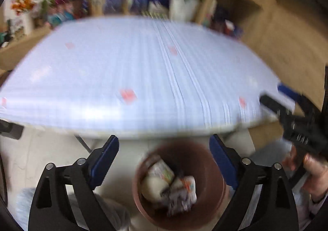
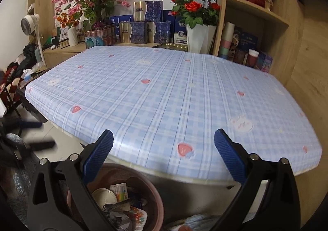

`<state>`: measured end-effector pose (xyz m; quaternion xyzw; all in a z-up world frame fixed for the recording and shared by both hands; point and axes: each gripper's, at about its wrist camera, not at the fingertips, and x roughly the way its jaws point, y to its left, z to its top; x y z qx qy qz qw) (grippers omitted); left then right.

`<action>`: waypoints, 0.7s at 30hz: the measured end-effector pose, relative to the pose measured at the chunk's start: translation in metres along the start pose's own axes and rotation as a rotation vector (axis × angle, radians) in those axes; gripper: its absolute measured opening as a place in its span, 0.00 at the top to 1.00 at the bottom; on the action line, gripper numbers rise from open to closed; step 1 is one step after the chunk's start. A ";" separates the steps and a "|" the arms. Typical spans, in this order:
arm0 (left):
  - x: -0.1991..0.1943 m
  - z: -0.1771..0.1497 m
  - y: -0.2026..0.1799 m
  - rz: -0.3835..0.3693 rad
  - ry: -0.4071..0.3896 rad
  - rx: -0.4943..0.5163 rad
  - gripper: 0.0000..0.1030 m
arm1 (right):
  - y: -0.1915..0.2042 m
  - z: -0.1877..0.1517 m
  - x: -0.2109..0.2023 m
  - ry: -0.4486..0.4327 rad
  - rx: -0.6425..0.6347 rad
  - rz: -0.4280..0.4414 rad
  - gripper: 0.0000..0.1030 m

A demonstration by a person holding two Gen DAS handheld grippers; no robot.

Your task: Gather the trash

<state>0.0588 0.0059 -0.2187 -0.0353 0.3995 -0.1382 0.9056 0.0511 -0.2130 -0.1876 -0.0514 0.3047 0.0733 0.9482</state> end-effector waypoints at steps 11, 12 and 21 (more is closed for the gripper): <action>-0.110 0.094 0.012 0.146 -0.364 0.046 0.06 | -0.023 0.096 -0.044 -0.092 0.034 -0.048 0.06; -0.116 0.100 0.010 0.152 -0.382 0.054 0.06 | -0.024 0.102 -0.049 -0.102 0.037 -0.053 0.06; -0.156 0.121 -0.006 0.215 -0.464 0.109 0.06 | -0.026 0.132 -0.078 -0.155 0.030 -0.046 0.06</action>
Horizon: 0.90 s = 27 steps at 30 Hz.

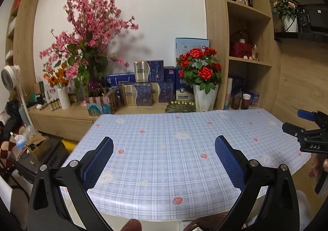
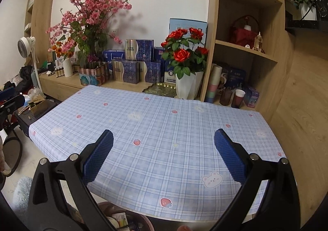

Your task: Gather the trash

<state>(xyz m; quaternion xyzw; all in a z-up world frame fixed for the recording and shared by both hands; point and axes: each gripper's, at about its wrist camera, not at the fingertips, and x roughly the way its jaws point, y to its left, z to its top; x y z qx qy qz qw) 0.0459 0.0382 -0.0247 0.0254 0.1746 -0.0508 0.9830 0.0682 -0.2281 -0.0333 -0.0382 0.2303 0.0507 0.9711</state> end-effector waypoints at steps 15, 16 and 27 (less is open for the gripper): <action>-0.005 0.004 -0.002 0.097 -0.004 0.050 0.06 | 0.008 0.009 -0.007 -0.021 -0.030 -0.007 0.06; -0.005 0.003 -0.002 0.101 -0.001 0.049 0.06 | 0.009 0.009 -0.007 -0.021 -0.033 -0.006 0.06; -0.005 0.002 0.000 0.108 0.007 0.045 0.06 | 0.012 0.009 -0.004 -0.019 -0.048 0.002 0.06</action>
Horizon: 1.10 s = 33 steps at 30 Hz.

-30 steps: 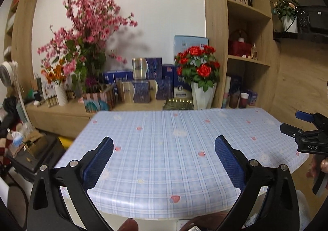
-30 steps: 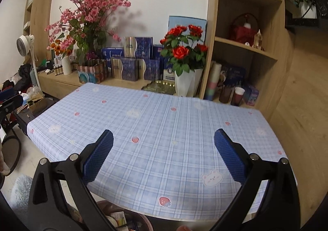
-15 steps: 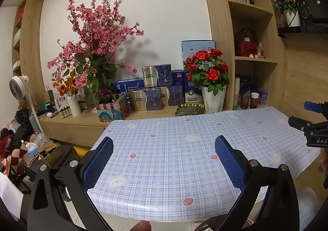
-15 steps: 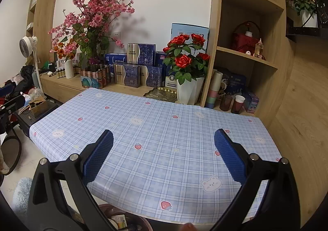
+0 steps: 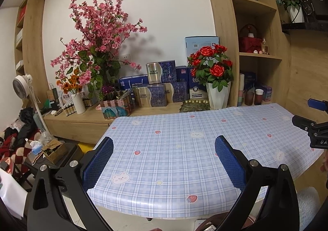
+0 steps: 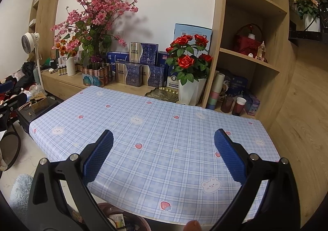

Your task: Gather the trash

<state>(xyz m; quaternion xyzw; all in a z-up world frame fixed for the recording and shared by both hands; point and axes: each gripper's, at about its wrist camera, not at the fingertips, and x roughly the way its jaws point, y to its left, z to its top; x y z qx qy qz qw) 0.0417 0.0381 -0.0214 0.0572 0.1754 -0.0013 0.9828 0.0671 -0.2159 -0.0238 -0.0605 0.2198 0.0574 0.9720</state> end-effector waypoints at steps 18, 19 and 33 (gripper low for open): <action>0.001 -0.006 0.003 -0.006 0.008 -0.003 0.06 | 0.001 -0.002 0.001 0.002 -0.002 -0.001 0.06; 0.001 -0.007 0.003 -0.006 0.009 -0.004 0.06 | 0.001 -0.002 0.002 0.002 -0.002 -0.001 0.06; 0.004 -0.009 0.003 -0.006 0.022 -0.009 0.06 | 0.007 -0.013 0.004 0.010 -0.002 0.003 0.06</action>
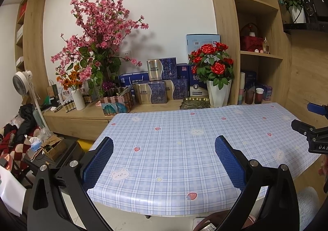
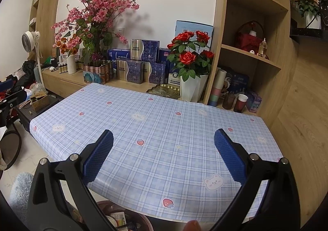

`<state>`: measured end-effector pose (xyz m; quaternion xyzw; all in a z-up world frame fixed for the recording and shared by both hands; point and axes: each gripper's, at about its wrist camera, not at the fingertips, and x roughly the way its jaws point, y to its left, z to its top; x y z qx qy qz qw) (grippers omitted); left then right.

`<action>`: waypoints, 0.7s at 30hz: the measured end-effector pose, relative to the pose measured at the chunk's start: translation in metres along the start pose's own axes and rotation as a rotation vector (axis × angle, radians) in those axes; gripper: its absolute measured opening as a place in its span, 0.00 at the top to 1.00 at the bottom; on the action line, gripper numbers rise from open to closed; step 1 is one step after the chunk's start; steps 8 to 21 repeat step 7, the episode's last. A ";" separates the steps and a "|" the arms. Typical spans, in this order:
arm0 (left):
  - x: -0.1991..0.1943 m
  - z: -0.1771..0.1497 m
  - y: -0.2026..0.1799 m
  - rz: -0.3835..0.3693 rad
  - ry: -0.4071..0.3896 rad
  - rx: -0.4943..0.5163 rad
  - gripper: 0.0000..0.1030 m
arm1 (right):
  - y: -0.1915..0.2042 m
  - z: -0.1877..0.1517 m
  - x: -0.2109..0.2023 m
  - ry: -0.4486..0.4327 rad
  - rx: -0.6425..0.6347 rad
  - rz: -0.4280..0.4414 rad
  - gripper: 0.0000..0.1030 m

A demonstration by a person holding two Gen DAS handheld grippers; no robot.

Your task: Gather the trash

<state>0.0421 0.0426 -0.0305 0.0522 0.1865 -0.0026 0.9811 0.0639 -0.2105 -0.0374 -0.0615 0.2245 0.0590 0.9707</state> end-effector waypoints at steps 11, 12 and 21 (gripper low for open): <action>0.001 0.000 0.002 0.014 0.011 -0.011 0.06 | 0.003 -0.007 0.002 0.007 0.005 0.006 0.06; 0.001 0.000 0.002 0.014 0.011 -0.011 0.06 | 0.003 -0.007 0.002 0.007 0.005 0.006 0.06; 0.001 0.000 0.002 0.014 0.011 -0.011 0.06 | 0.003 -0.007 0.002 0.007 0.005 0.006 0.06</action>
